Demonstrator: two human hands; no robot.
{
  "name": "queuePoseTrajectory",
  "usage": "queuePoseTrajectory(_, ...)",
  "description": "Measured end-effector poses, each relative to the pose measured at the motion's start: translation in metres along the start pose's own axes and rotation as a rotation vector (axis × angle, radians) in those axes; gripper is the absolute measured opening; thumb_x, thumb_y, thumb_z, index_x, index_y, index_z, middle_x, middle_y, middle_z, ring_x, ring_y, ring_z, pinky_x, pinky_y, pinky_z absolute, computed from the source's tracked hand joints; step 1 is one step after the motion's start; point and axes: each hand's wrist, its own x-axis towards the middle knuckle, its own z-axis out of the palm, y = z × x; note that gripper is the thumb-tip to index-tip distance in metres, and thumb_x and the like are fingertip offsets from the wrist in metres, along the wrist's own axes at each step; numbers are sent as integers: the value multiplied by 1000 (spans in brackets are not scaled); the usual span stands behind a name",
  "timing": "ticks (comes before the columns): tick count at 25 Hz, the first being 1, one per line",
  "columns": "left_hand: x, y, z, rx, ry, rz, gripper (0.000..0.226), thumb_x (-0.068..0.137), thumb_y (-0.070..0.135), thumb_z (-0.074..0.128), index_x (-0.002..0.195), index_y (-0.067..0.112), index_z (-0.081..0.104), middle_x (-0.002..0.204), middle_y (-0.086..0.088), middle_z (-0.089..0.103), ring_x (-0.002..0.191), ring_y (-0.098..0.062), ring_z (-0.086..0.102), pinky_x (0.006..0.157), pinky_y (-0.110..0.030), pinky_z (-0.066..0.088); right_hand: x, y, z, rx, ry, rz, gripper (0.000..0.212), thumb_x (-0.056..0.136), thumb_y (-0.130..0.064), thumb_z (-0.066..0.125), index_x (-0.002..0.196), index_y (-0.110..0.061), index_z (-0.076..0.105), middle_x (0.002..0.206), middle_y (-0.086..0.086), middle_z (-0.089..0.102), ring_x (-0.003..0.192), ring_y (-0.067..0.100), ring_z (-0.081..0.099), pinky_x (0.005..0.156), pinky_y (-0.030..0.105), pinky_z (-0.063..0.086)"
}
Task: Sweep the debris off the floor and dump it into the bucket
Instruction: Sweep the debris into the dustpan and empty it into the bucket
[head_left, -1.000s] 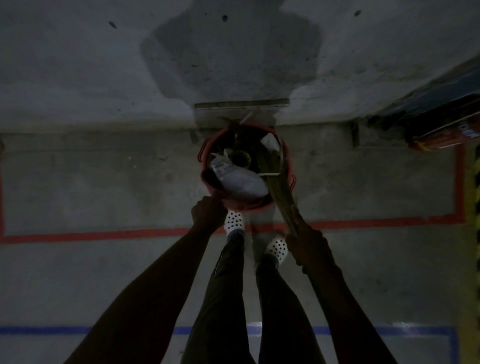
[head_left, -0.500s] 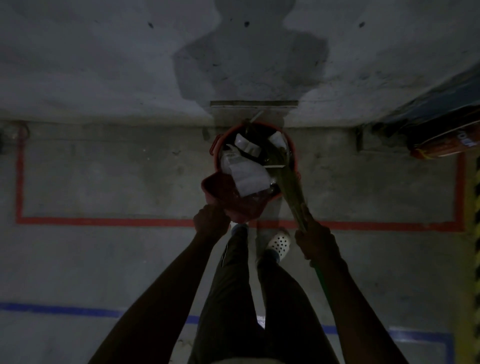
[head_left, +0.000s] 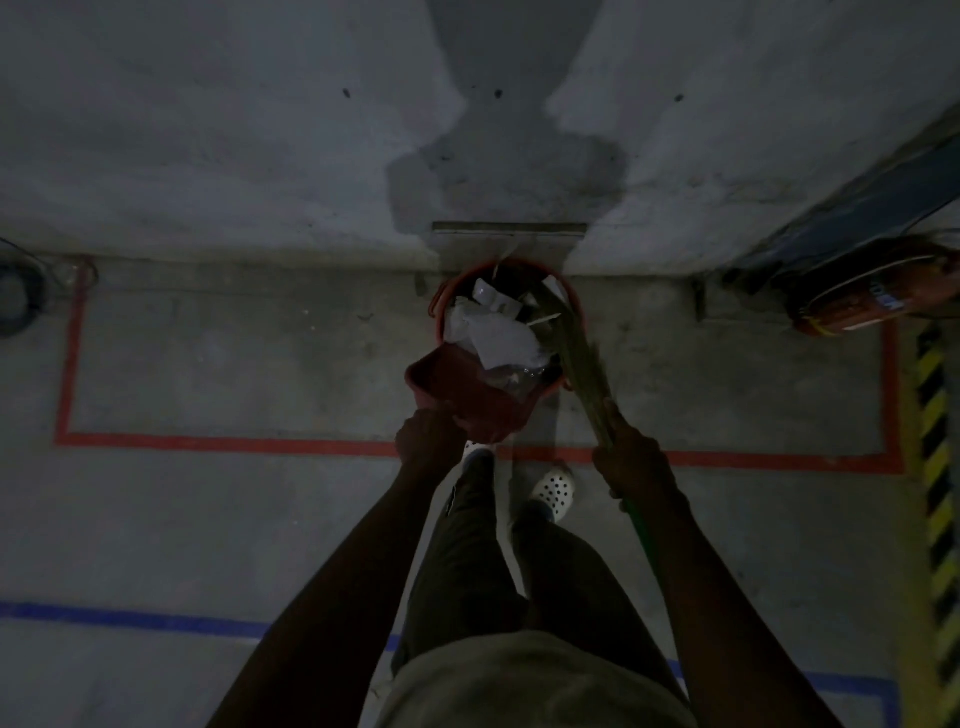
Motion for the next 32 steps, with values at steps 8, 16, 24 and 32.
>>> queuePoseTrajectory(8, -10, 13, 13, -80, -88, -36, 30, 95, 27, 56, 123, 24, 65, 113, -9, 69, 98, -29, 67, 71, -33, 44, -25, 14, 10, 26, -2, 4, 83, 95, -20, 56, 156, -53, 10, 97, 8, 64, 72, 29, 68, 57, 40, 61)
queuePoseTrajectory(16, -17, 18, 5, -93, -23, -17, 30, 93, 25, 55, 121, 26, 66, 111, -8, 69, 96, -30, 68, 69, -31, 42, -34, 22, 10, 77, 8, 33, 82, 94, -21, 57, 154, -56, 14, 92, 5, 64, 67, 27, 68, 50, 35, 57)
queuePoseTrajectory(24, -17, 26, -9, -119, 65, -22, 26, 92, 31, 53, 114, 27, 66, 104, -7, 70, 91, -29, 68, 66, -29, 40, -38, 31, 5, 42, 44, -36, 79, 97, -26, 58, 155, -55, 12, 91, 4, 64, 66, 25, 67, 50, 34, 58)
queuePoseTrajectory(32, 45, 42, -11, -142, 21, -31, 25, 93, 30, 55, 112, 21, 68, 103, -5, 69, 70, -13, 51, 62, -28, 38, -46, 38, 3, 19, 39, -55, 81, 99, -33, 59, 153, -58, 4, 86, 7, 66, 67, 26, 68, 55, 40, 61)
